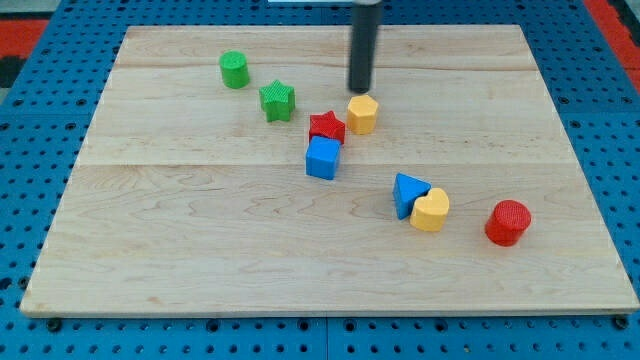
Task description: Move the red circle bottom left to the yellow heart
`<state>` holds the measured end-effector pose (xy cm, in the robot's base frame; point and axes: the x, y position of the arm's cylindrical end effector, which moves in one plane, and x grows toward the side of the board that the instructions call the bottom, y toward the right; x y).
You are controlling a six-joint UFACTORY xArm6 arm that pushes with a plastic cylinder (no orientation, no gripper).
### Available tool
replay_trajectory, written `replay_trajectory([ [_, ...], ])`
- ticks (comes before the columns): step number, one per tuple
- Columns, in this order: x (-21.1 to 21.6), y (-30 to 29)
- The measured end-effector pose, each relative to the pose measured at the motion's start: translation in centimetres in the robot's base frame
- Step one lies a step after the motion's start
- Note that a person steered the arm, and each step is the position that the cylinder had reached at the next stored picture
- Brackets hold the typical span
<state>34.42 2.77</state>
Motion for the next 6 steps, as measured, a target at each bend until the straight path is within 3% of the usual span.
replay_trajectory([
  [2, 7.7, 8.2],
  [4, 10.2, 10.6],
  [5, 4.2, 10.1],
  [6, 1.4, -0.3],
])
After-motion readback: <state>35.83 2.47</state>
